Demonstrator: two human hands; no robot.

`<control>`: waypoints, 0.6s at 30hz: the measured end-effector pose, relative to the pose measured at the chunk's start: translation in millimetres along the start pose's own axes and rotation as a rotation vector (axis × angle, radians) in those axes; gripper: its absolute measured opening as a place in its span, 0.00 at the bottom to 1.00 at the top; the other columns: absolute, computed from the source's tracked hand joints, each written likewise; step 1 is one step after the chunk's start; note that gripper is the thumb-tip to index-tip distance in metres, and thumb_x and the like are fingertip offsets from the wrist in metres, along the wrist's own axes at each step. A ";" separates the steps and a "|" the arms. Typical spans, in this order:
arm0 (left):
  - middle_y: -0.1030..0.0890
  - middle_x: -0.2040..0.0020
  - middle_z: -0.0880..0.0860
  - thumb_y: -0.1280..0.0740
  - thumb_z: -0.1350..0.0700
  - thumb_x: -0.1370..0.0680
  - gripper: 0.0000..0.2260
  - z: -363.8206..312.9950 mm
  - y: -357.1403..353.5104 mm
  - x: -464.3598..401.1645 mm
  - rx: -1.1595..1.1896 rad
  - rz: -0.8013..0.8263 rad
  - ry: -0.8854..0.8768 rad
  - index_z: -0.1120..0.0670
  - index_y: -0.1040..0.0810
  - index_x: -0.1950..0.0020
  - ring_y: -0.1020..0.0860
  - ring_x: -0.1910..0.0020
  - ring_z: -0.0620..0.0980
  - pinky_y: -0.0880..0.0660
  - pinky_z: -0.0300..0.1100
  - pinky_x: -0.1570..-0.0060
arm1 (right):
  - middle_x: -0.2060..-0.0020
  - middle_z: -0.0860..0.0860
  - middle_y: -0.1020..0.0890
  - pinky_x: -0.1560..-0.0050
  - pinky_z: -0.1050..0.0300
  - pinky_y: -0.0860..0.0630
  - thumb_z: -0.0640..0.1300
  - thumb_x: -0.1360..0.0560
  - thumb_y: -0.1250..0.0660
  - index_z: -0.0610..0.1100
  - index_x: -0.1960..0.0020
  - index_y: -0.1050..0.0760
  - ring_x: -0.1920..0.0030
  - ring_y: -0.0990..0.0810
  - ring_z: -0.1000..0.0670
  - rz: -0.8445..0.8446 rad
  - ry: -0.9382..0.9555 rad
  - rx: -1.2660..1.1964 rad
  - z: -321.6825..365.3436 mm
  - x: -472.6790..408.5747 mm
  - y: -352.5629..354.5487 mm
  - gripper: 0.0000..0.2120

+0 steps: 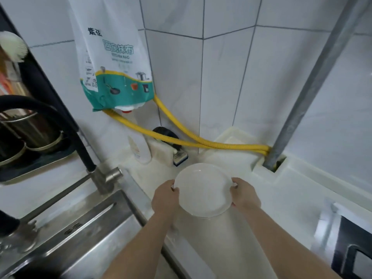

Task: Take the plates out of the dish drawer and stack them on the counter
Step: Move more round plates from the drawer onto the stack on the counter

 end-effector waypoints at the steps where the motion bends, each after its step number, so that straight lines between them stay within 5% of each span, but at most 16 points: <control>1: 0.19 0.51 0.53 0.40 0.59 0.21 0.11 0.5 -2.0 -4.3 0.005 -0.003 -0.001 0.52 0.20 0.44 0.26 0.57 0.49 0.32 0.39 0.58 | 0.41 0.49 0.21 0.42 0.49 0.25 0.40 0.24 0.45 0.54 0.35 0.27 0.42 0.22 0.43 -0.020 0.008 0.050 0.9 -3.1 -0.9 0.20; 4: 0.20 0.58 0.53 0.39 0.62 0.22 0.12 -0.7 -7.1 -14.2 0.031 -0.008 -0.022 0.55 0.18 0.45 0.24 0.60 0.51 0.29 0.40 0.61 | 0.41 0.48 0.22 0.46 0.51 0.28 0.40 0.24 0.46 0.54 0.36 0.27 0.40 0.24 0.43 -0.079 0.032 0.161 4.9 -9.7 0.4 0.21; 8: 0.20 0.49 0.58 0.40 0.61 0.22 0.14 -1.9 -13.8 -18.7 0.013 -0.011 -0.022 0.53 0.20 0.40 0.22 0.52 0.55 0.23 0.47 0.52 | 0.43 0.49 0.21 0.46 0.51 0.27 0.40 0.25 0.46 0.55 0.38 0.26 0.41 0.24 0.44 -0.081 0.025 0.187 3.5 -13.7 3.3 0.20; 12: 0.22 0.48 0.57 0.39 0.60 0.22 0.15 0.2 -14.6 -17.7 0.023 -0.022 0.014 0.51 0.21 0.38 0.23 0.52 0.54 0.26 0.44 0.54 | 0.49 0.48 0.21 0.48 0.51 0.25 0.39 0.26 0.46 0.53 0.49 0.26 0.46 0.23 0.45 -0.055 0.013 0.159 -4.1 -13.0 0.4 0.14; 18: 0.23 0.50 0.55 0.40 0.60 0.22 0.14 2.9 -14.1 -17.7 -0.035 -0.038 0.013 0.50 0.21 0.40 0.25 0.55 0.53 0.27 0.43 0.58 | 0.46 0.48 0.22 0.46 0.50 0.25 0.39 0.24 0.47 0.54 0.37 0.26 0.44 0.24 0.45 -0.045 0.014 0.166 -8.5 -13.2 -7.7 0.21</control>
Point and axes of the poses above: each hand's wrist, its own x-axis away from the middle knuckle, its own y-axis out of the back of the hand, z = x × y, the point moved 5 cm from there along -x, towards the middle knuckle
